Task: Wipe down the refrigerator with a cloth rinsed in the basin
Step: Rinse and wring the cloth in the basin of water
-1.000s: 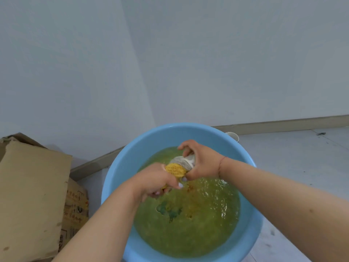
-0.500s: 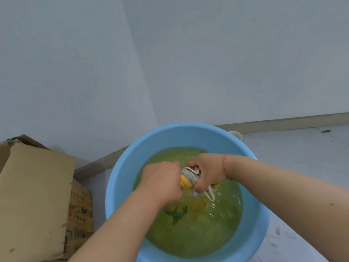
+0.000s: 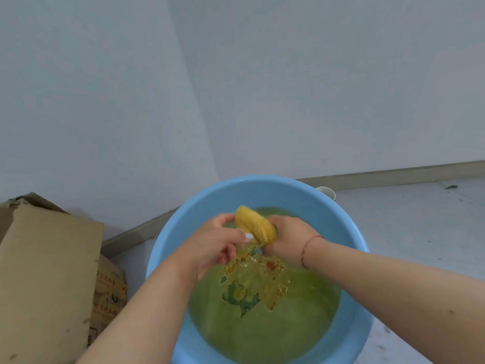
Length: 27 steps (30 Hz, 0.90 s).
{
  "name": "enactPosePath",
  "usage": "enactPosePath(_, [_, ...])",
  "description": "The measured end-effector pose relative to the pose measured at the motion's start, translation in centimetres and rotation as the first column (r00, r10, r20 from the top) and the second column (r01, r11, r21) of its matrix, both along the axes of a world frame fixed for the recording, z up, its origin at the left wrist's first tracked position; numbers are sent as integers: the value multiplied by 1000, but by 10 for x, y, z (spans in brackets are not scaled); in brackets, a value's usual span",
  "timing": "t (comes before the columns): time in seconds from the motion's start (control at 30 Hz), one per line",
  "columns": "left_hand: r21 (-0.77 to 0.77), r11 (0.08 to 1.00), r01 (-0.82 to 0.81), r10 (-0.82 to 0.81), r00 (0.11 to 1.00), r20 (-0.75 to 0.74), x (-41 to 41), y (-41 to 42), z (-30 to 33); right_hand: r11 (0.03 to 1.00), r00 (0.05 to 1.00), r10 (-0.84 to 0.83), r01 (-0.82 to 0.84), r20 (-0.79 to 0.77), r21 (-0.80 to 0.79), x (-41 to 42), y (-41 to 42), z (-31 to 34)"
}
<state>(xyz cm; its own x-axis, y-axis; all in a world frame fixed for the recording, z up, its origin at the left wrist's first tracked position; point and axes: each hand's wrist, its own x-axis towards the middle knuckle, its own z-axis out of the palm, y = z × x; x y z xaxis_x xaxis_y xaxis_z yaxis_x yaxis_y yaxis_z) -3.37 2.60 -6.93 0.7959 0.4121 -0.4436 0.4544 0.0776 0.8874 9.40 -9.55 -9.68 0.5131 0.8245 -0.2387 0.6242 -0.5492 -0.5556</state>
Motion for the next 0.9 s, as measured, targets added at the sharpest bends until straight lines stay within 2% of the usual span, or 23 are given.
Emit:
enactPosePath(0.03, [141,989,-47,38,997,70,0,3,2,989,953,-137,147,-268,15,5,0,0])
enactPosePath(0.07, [359,930,-75,29,991,132,-1,5,3,967,838,-219,253,-500,1,9,-1,2])
enactPosePath(0.1, [601,797,-57,-47,987,157,-3,6,2,956,712,-235,291,-662,-27,13,-3,4])
enactPosePath(0.13, [782,623,-4,-162,978,133,-4,5,0,963,608,-209,263,-766,-54,15,-6,7])
enactPosePath(0.17, [887,458,60,-274,959,77,-3,1,-5,979,521,-164,188,-838,-74,15,-9,11])
enactPosePath(0.2, [936,333,117,-362,932,12,-2,-4,-11,992,449,-120,89,-886,-90,14,-11,14])
enactPosePath(0.23, [954,253,160,-408,912,-45,-1,-9,-18,995,394,-81,-26,-915,-99,12,-10,15])
enactPosePath(0.27, [961,213,178,-410,909,-78,-1,-13,-23,985,373,-46,-138,-927,-105,10,-10,16])
enactPosePath(0.3, [965,183,185,-387,916,-102,1,-16,-26,967,403,-19,-226,-915,-120,7,-8,16])
enactPosePath(0.33, [967,159,197,-346,929,-132,2,-18,-28,945,505,11,-287,-863,-156,3,-5,17])
enactPosePath(0.37, [964,143,223,-295,940,-174,3,-19,-28,925,677,50,-310,-734,-222,-1,-3,17])
enactPosePath(0.4, [957,140,253,-240,947,-215,4,-20,-29,908,849,113,-299,-516,-294,-6,0,18])
enactPosePath(0.43, [946,157,284,-192,948,-253,5,-21,-31,898,949,205,-280,-240,-340,-11,2,20])
enactPosePath(0.47, [931,186,314,-152,945,-289,6,-22,-32,897,957,289,-265,15,-353,-17,3,22])
enactPosePath(0.5, [912,226,342,-122,939,-321,7,-23,-34,897,920,345,-264,185,-355,-20,4,21])
enactPosePath(0.53, [891,277,359,-101,933,-345,7,-25,-35,896,880,380,-273,285,-352,-22,3,18])
enactPosePath(0.7, [715,595,367,-113,919,-378,6,-37,-41,898,736,439,-355,516,-258,-14,-4,-11])
enactPosePath(0.8, [590,711,383,-160,905,-395,11,-36,-39,898,687,411,-420,600,-133,-9,-10,-13])
enactPosePath(0.87, [443,827,346,-177,908,-379,13,-34,-35,876,615,394,-476,684,-77,-7,-11,-16])
enactPosePath(0.9, [311,901,301,-180,914,-364,12,-32,-33,868,577,378,-493,724,-60,-8,-12,-19])
